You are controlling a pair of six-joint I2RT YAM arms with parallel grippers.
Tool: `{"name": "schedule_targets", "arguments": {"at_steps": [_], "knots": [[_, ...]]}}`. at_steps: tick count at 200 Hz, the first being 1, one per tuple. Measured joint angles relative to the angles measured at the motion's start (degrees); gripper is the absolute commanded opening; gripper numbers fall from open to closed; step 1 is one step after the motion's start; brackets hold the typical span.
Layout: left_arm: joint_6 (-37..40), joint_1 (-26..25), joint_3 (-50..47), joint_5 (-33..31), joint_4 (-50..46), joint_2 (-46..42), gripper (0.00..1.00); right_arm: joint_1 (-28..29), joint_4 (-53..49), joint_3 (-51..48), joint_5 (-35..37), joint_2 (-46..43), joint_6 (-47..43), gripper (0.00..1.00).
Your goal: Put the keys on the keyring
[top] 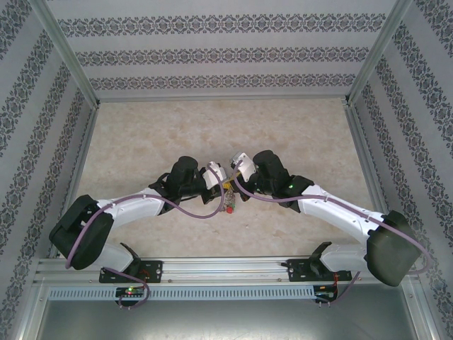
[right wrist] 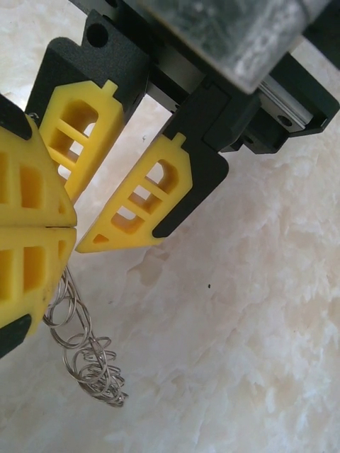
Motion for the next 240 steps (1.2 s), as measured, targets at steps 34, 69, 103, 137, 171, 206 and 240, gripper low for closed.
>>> {"name": "schedule_targets", "arguments": {"at_steps": [34, 69, 103, 137, 171, 206, 240], "knots": [[-0.11, 0.00, 0.31, 0.37, 0.02, 0.28, 0.04, 0.00, 0.00, 0.00, -0.13, -0.07, 0.00, 0.00], [-0.02, 0.00, 0.31, 0.63, 0.04, 0.28, 0.00, -0.02, -0.04, -0.13, -0.07, -0.37, 0.02, 0.00], [-0.07, 0.00, 0.28, 0.57, 0.07, 0.28, 0.00, -0.61, 0.00, -1.27, 1.55, -1.44, 1.05, 0.00], [-0.59, 0.00, -0.52, 0.63, 2.08, 0.28, 0.00, -1.99, 0.02, -2.51, 2.49, -1.73, 2.78, 0.00], [-1.29, -0.33, -0.96, 0.61, 3.17, 0.33, 0.00, -2.29, 0.07, -2.71, 2.19, -1.70, 3.67, 0.00], [-1.40, -0.31, -1.07, 0.57, 3.50, 0.44, 0.11, -2.29, 0.59, -2.69, 0.92, -1.70, 3.69, 0.00], [-1.57, -0.31, -1.07, 0.57, 3.50, 0.48, 0.24, -2.27, 1.14, -2.56, -0.50, -1.75, 3.69, 0.00]]}}
